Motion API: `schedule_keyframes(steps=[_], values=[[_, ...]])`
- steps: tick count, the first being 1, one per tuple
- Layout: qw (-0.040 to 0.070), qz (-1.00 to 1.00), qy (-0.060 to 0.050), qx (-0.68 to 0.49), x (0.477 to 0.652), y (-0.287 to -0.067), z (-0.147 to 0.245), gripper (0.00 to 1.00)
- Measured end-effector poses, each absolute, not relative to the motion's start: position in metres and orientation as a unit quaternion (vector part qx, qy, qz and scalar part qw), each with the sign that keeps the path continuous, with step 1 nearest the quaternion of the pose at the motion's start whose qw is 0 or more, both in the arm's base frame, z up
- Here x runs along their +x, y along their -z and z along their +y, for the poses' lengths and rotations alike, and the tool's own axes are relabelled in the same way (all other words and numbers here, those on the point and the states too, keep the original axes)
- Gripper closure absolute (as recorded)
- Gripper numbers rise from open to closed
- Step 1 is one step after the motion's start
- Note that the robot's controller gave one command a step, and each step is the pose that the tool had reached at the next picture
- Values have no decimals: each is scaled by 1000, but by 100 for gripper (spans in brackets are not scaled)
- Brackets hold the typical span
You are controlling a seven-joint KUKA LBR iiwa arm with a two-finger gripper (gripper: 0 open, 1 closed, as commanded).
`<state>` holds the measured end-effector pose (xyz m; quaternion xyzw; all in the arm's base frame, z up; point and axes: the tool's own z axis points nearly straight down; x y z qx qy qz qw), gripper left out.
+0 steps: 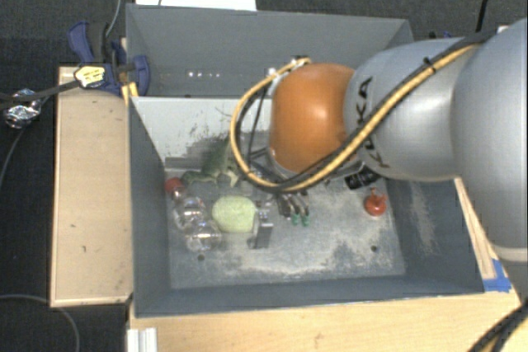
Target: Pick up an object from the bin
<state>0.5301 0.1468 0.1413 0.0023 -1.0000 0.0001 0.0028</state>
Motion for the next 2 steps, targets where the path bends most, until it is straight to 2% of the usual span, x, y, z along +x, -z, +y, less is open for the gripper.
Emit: schedule_keyframes(steps=[1,2], values=[[-1,-1000,1,0,532,-146,146,0],[-6,-1000,2,-11,538,-122,147,0]])
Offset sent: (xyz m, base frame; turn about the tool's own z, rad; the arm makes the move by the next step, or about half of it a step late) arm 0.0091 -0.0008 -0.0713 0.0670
